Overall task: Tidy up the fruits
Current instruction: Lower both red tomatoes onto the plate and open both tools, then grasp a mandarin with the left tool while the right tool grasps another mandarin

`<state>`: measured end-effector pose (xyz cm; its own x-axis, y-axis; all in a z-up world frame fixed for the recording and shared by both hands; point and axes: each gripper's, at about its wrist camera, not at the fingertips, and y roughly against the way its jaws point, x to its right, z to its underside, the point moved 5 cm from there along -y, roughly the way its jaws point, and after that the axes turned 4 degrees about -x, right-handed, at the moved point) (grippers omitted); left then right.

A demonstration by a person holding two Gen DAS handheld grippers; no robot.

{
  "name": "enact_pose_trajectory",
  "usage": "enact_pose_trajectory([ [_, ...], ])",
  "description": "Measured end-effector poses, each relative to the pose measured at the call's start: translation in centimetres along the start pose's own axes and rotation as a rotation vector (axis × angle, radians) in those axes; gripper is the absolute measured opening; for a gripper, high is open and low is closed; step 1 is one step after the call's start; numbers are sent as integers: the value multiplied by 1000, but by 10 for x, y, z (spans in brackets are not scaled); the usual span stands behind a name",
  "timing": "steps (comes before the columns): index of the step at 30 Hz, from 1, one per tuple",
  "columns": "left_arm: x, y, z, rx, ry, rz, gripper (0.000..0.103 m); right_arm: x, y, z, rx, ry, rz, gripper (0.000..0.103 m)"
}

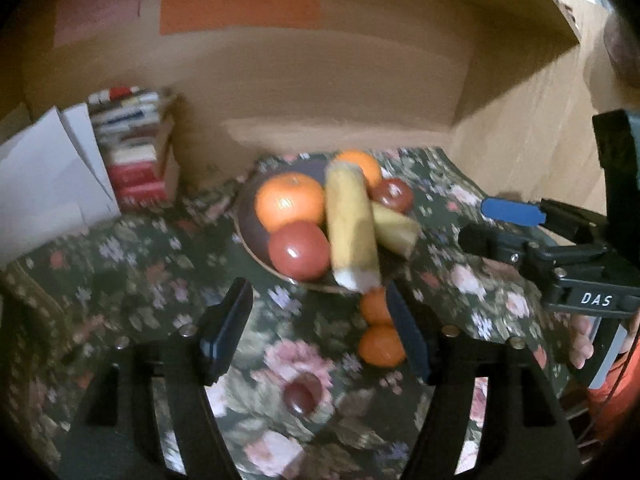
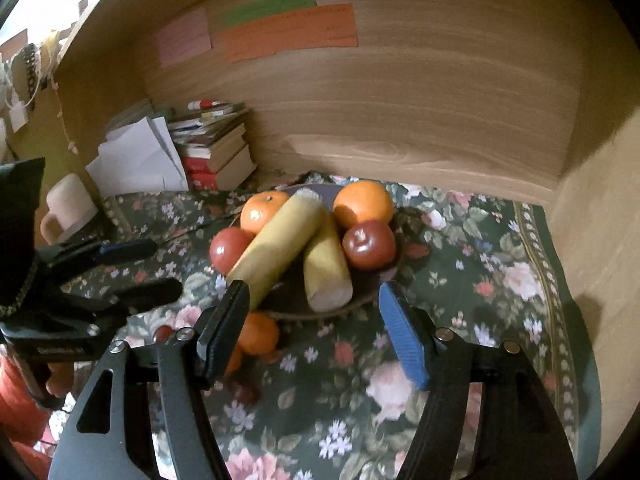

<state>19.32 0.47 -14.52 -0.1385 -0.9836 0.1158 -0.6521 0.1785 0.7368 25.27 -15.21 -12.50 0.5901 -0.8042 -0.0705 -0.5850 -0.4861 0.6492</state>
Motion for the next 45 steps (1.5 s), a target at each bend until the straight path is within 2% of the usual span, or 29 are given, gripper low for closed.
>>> enact_pose_trajectory([
  [4, 16, -14, 18, -52, -6, 34, 69, -1, 5, 16, -13, -7, 1, 64],
  [10, 33, -36, 36, -116, -23, 44, 69, 0, 8, 35, -33, -32, -11, 64],
  [16, 37, -47, 39, -128, -13, 67, 49, -2, 9, 43, -33, -60, -38, 64],
  [18, 37, -50, 38, -128, -12, 74, 35, -5, 6, 43, -37, -62, -50, 64],
  [22, 36, -46, 40, -124, -22, 88, 35, -14, -7, 41, -60, -53, -63, 64],
  [30, 7, -21, 38, -61, 9, 44, 35, -30, -42, 35, -137, -26, -104, 63],
  [39, -17, -12, 39, -43, 47, 34, 35, -39, -76, 34, -212, -8, -96, 45],
  [41, -19, -11, 40, -42, 49, 34, 35, -40, -77, 33, -215, -2, -101, 36],
  [45, -19, -9, 38, -33, 48, 34, 35, -42, -71, 36, -205, 23, -93, 36],
])
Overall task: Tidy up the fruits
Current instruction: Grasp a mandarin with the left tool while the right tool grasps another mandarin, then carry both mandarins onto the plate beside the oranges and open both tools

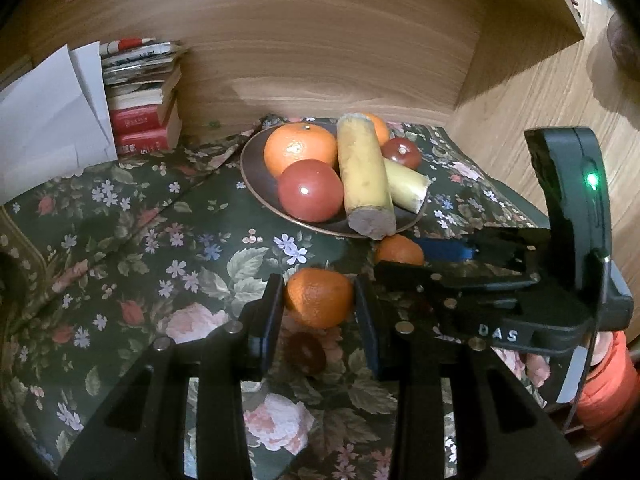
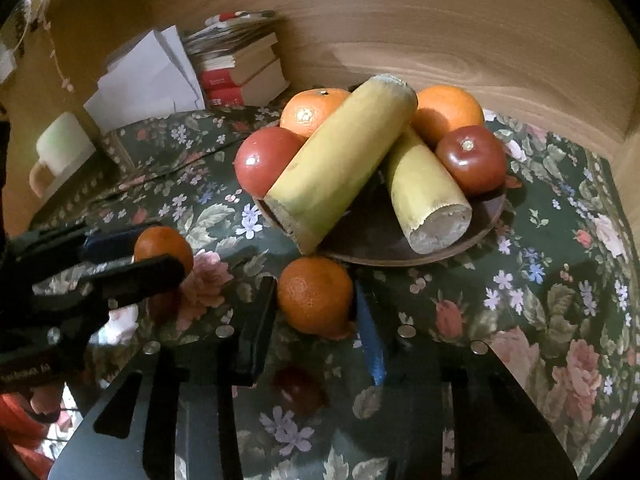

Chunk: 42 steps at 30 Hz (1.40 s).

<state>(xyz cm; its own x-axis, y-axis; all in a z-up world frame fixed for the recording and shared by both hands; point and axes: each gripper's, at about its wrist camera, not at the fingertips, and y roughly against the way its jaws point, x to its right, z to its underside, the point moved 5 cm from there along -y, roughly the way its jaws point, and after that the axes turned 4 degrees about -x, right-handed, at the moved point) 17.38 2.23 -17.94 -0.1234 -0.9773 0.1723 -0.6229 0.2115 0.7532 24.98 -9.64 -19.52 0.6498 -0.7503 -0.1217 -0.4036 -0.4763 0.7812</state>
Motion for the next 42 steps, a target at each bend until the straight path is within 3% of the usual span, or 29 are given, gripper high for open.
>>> enact_pose_trajectory([
  [8, 3, 12, -15, 37, -3, -11, 35, 4, 27, 2, 50, -3, -11, 36],
  [22, 10, 29, -63, 128, -27, -46, 35, 25, 74, -33, 208, -14, 64, 36],
  [29, 11, 9, -83, 114, -31, -53, 35, 41, 68, -52, 209, -15, 98, 36],
  [42, 9, -42, -92, 38, -24, -16, 35, 64, 33, -77, 152, -8, 129, 36],
])
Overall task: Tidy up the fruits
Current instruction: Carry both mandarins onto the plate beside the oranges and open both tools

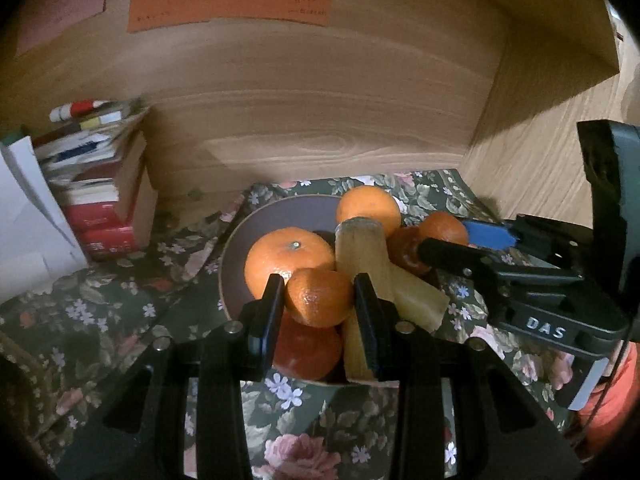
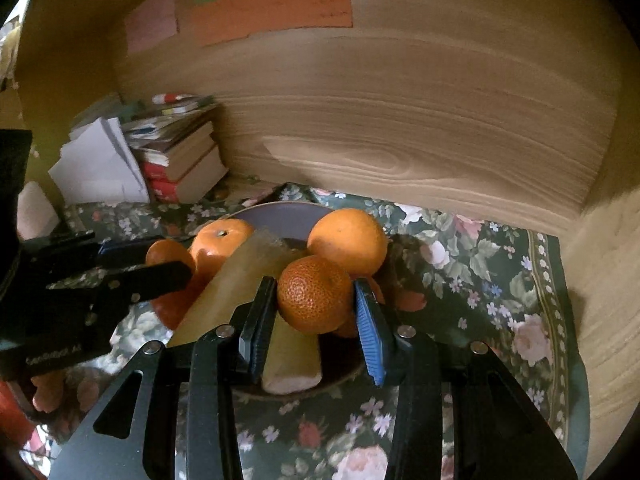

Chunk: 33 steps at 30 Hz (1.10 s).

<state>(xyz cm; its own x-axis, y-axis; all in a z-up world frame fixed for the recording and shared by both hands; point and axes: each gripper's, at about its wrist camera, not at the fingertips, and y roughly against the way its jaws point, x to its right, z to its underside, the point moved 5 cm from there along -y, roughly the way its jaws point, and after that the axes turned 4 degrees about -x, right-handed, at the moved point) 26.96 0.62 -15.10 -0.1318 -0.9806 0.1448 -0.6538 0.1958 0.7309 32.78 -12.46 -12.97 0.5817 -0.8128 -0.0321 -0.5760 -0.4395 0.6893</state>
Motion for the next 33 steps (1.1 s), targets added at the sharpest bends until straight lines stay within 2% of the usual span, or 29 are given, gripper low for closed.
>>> enact_pose_trajectory([
  [13, -4, -14, 2, -6, 4, 33, 37, 2, -25, -9, -30, 9, 14, 36],
  [16, -6, -14, 2, -11, 16, 34, 44, 0, -24, -9, -42, 28, 21, 37],
  [22, -10, -14, 1, -16, 29, 32, 54, 1, -20, -6, -41, 41, 26, 50],
  [29, -4, 0, -2, 8, 14, 22, 56, 1, -4, -4, -16, 30, 18, 51],
  [33, -2, 17, -5, 48, 5, 4, 62, 0, 11, -3, 14, 23, 18, 51],
])
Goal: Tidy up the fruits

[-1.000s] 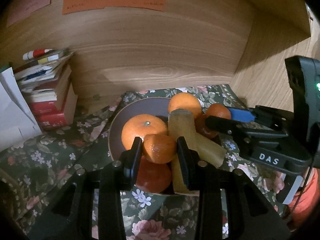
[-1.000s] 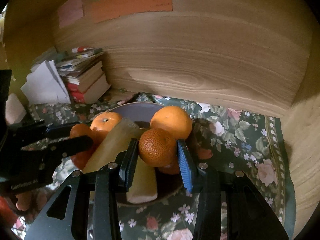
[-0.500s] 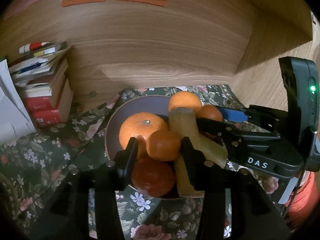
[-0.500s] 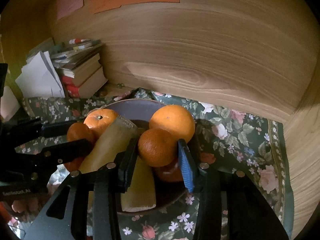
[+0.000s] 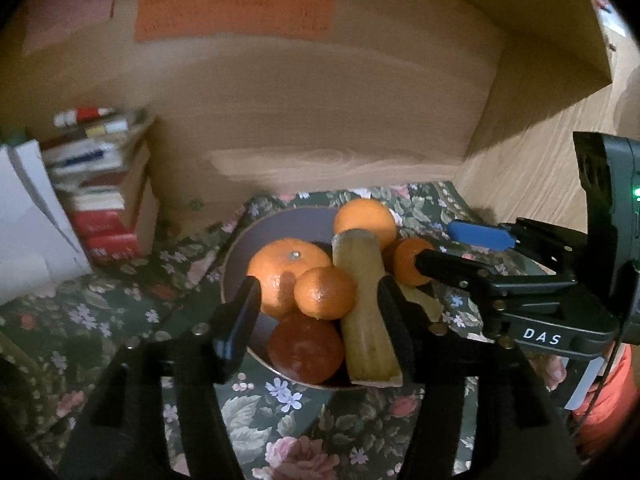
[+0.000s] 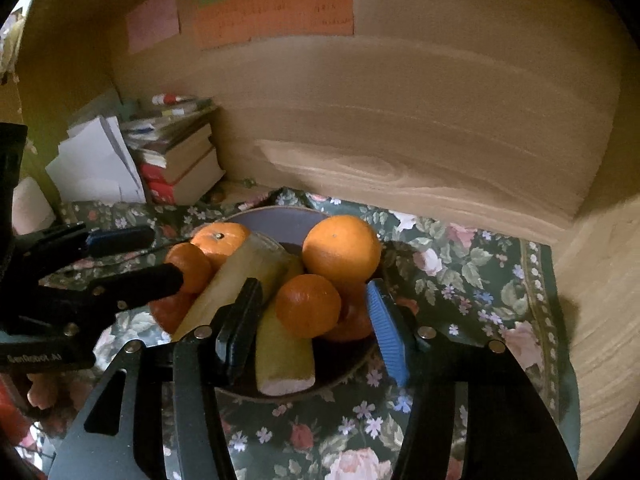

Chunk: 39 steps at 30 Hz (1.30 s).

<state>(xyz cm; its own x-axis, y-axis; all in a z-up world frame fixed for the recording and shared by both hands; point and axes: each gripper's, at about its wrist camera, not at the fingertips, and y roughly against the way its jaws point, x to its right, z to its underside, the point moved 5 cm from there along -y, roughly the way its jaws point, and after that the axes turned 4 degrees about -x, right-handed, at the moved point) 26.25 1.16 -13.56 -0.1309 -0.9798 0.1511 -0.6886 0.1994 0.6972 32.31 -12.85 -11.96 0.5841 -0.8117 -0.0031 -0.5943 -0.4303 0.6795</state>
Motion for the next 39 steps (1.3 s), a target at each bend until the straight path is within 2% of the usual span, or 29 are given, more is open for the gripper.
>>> enact_pose_trajectory([
  [4, -1, 17, 0, 21, 0, -12, 65, 2, 13, 6, 17, -20, -9, 51],
  [6, -2, 26, 5, 26, -4, -19, 70, 2, 19, 12, 17, -32, -20, 51],
  [10, -3, 38, 18, 16, -19, -39, 74, -3, 29, 28, 21, -40, -38, 52],
  [14, -10, 47, 44, -26, -11, -44, 78, -13, 35, 45, 14, -41, -50, 53],
  [22, -15, 46, 92, -119, 9, -43, 78, -36, 38, 87, -31, -59, -98, 53],
  [28, -12, 37, 112, -144, 8, -59, 77, -49, 27, 106, -74, -90, -146, 53],
  [31, -11, 31, 120, -164, 11, -49, 64, -56, 20, 110, -91, -86, -146, 52],
  [33, -12, 26, 123, -182, 12, -43, 51, -62, 14, 111, -102, -83, -158, 46],
  [34, -12, 26, 124, -183, 9, -44, 50, -64, 12, 111, -106, -79, -161, 41],
  [37, -11, 27, 127, -170, -13, -64, 43, -70, 8, 112, -107, -47, -135, 35],
  [39, -9, 27, 128, -168, -23, -62, 31, -74, 7, 113, -105, -18, -119, 30],
])
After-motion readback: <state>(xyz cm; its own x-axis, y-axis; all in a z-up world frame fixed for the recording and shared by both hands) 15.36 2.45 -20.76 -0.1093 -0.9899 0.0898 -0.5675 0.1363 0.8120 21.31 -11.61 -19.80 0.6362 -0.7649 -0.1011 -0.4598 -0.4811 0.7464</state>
